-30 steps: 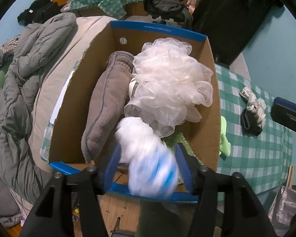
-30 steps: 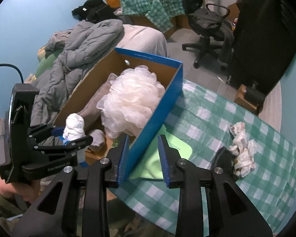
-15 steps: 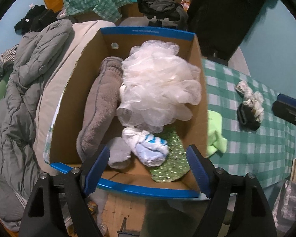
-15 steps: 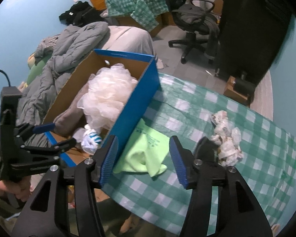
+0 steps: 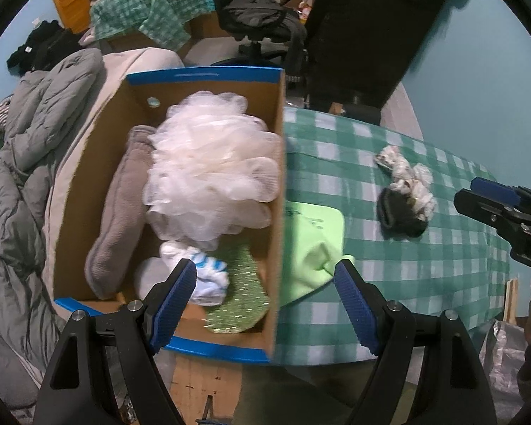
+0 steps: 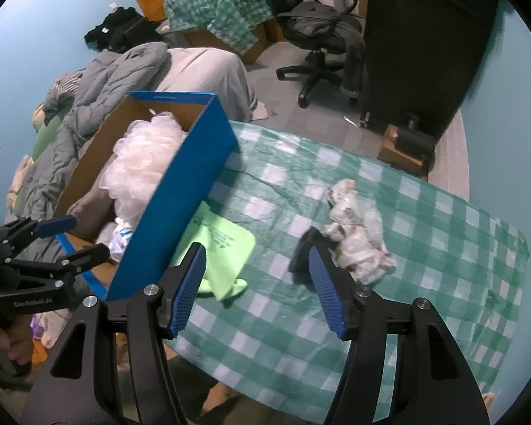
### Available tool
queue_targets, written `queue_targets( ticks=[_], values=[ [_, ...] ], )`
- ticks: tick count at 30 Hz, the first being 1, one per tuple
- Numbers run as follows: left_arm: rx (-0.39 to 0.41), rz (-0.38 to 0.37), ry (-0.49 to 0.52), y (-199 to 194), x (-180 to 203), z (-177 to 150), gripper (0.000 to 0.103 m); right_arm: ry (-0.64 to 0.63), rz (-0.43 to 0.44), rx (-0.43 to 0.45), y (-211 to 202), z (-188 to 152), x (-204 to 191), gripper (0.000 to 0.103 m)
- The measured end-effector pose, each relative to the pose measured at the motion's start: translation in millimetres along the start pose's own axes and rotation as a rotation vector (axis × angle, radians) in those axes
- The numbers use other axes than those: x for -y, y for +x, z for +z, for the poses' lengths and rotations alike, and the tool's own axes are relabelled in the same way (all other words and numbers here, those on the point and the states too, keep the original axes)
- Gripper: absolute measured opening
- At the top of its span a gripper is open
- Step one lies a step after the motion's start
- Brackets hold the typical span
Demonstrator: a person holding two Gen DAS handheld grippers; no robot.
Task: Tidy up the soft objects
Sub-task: 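Move the left tool to the lime-green cloth while the right tool moves to the white plastic bag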
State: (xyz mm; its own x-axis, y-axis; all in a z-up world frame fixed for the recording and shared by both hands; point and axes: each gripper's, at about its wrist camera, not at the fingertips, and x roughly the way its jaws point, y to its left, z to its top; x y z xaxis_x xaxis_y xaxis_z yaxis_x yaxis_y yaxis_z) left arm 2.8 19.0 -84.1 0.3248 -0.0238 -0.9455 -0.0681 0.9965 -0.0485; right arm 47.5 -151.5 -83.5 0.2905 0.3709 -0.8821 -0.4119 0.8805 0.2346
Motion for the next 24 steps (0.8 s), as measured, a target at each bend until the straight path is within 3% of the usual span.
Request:
queue_targets(
  ticks=[16, 24],
  values=[
    [-0.069, -0.055, 0.031, 33, 60, 3, 0.082, 0.011, -0.044, -0.047, 12, -10, 64, 0.065],
    [-0.131, -0.03, 0.016, 71, 78, 1, 0.082, 0.0, -0.036, -0.086, 34, -12, 87, 0.065]
  ],
)
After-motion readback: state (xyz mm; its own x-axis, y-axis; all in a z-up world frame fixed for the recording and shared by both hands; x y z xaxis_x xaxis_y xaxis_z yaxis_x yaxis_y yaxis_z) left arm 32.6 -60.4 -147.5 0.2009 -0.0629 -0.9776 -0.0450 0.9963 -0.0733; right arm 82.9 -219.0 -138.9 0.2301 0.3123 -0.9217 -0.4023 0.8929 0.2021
